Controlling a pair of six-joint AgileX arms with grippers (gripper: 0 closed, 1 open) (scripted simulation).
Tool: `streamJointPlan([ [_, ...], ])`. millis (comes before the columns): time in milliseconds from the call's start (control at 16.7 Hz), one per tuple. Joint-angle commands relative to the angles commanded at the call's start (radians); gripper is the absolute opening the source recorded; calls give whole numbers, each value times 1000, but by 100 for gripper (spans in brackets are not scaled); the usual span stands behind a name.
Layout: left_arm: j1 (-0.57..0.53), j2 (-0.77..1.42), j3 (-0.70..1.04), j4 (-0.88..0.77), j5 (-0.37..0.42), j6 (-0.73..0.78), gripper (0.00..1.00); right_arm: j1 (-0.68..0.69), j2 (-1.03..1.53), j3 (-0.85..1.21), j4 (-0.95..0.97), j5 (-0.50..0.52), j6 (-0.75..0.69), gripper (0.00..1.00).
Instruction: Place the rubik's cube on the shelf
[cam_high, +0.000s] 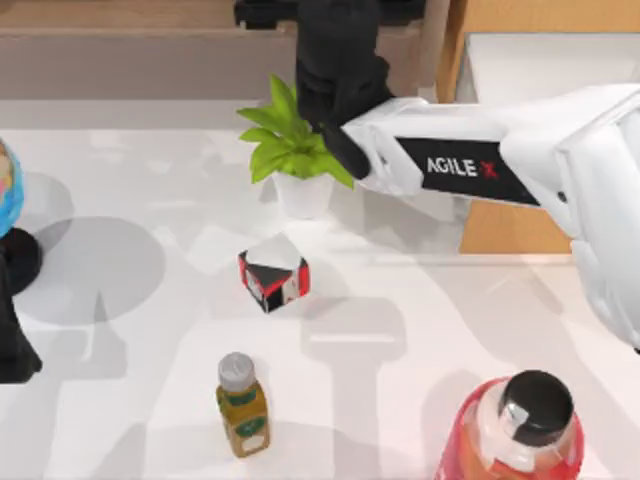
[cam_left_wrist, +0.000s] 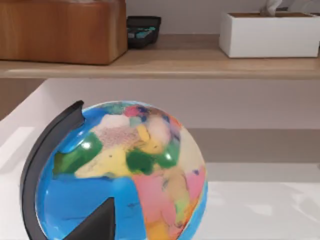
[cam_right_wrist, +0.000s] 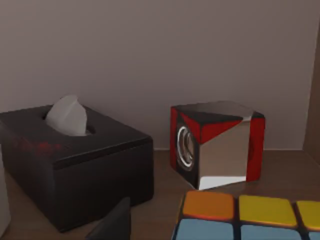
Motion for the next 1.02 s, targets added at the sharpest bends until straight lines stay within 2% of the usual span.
streamJointPlan([
  [540,0,0,0,0,0,0,100,8,-15,-27,22,-13,-28,100],
  [720,0,0,0,0,0,0,100,16,-72,-142,117,-64,-134,100],
  [1020,0,0,0,0,0,0,100,-6,-218,-496,406,-207,-429,100],
])
